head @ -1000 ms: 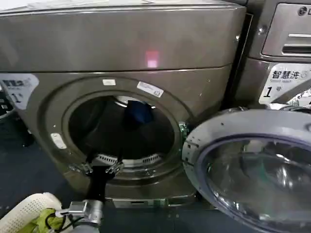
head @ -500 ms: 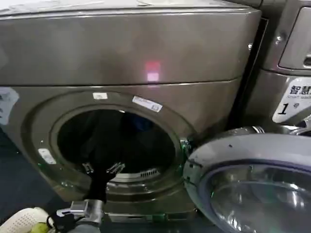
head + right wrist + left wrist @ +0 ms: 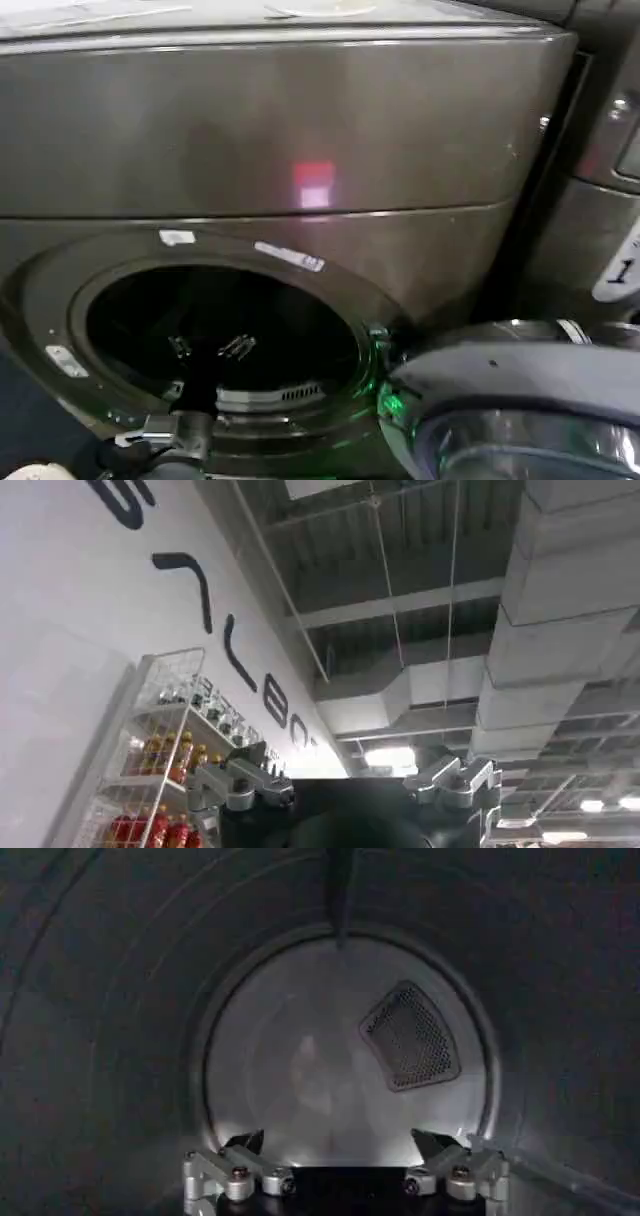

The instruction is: Grasp the clothes from the dryer.

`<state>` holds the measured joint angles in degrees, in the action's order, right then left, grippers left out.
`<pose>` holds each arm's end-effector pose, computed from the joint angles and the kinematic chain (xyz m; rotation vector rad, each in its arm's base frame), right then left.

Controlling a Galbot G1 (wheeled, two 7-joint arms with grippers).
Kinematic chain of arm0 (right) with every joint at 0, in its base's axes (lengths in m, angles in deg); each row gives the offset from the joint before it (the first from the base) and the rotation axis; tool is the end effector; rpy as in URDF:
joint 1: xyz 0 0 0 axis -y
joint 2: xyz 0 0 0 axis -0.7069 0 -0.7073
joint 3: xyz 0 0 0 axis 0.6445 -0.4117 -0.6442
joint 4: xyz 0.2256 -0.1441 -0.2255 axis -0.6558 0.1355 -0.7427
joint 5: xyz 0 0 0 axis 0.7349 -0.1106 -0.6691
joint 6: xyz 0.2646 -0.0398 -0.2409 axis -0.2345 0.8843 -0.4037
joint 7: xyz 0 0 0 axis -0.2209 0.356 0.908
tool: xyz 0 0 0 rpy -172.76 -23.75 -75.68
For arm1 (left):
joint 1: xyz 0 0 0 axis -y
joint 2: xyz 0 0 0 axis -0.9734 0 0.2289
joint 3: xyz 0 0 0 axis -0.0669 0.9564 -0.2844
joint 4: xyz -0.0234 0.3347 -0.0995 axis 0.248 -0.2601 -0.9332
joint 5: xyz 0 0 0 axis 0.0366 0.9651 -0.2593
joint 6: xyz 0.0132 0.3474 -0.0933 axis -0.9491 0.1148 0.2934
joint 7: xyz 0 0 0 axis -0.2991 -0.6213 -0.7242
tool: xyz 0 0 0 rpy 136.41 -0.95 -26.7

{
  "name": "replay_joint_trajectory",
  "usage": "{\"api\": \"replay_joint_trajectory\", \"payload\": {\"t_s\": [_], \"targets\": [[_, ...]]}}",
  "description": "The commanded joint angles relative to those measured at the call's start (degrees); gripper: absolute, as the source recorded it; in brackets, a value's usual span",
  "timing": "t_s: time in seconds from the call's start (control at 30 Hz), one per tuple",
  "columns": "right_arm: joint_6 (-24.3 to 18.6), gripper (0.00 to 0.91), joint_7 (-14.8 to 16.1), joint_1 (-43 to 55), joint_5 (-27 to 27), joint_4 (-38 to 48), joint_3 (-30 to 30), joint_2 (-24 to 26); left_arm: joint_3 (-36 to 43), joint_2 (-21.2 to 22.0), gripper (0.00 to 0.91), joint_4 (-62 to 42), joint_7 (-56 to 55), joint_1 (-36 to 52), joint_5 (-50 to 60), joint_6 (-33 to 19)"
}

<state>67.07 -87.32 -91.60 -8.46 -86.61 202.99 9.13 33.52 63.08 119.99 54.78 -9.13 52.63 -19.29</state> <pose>-0.1629 -0.3900 0.0966 1.5221 1.9898 -0.6418 0.2134 -0.0084 -0.2406 0.0607 3.0177 0.0219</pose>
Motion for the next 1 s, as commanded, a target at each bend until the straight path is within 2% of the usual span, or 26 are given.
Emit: {"api": "replay_joint_trajectory", "payload": {"t_s": [0.03, 0.13, 0.2, 0.23, 0.43, 0.53, 0.63, 1.0], "targets": [[0.31, 0.907, -0.77, -0.08, -0.34, 0.03, 0.02, 0.01, 0.05, -0.04, 0.907, -0.10, 0.04, 0.19, -0.01, 0.03], [2.03, 0.907, -1.68, -0.24, -0.54, -0.09, 0.33, 0.07, 0.12, -0.01, 0.907, -0.40, 0.26, 0.79, -0.11, -0.01], [6.34, 0.907, -0.54, -0.59, -1.81, -0.65, 0.77, -0.05, -0.09, 0.04, 0.907, -0.90, 0.35, 1.72, -0.57, 0.17], [6.46, 0.907, 0.41, -0.58, -3.13, -0.82, 0.62, -0.18, -0.17, 0.07, 0.907, -1.38, 0.34, 2.55, -0.85, 0.38], [8.84, 0.907, 0.77, -0.94, -5.91, -1.73, 0.77, -0.09, -0.12, 0.12, 0.907, -7.29, 1.01, 13.34, -3.82, 3.31], [8.60, 0.907, 1.50, -0.79, -7.07, -1.91, 0.76, -0.35, 0.48, -0.16, 0.907, -12.78, 1.74, 19.80, -4.34, 5.14], [7.74, 0.907, 2.28, -0.96, -7.03, -1.53, 1.23, -0.42, 1.18, 0.17, 0.907, -22.62, 1.54, 25.93, -3.20, 4.47], [7.55, 0.907, 2.48, -1.27, -6.83, -0.94, 2.02, -0.89, 1.54, 1.73, 0.907, -40.87, 2.43, 39.93, -2.61, 4.09]]}}
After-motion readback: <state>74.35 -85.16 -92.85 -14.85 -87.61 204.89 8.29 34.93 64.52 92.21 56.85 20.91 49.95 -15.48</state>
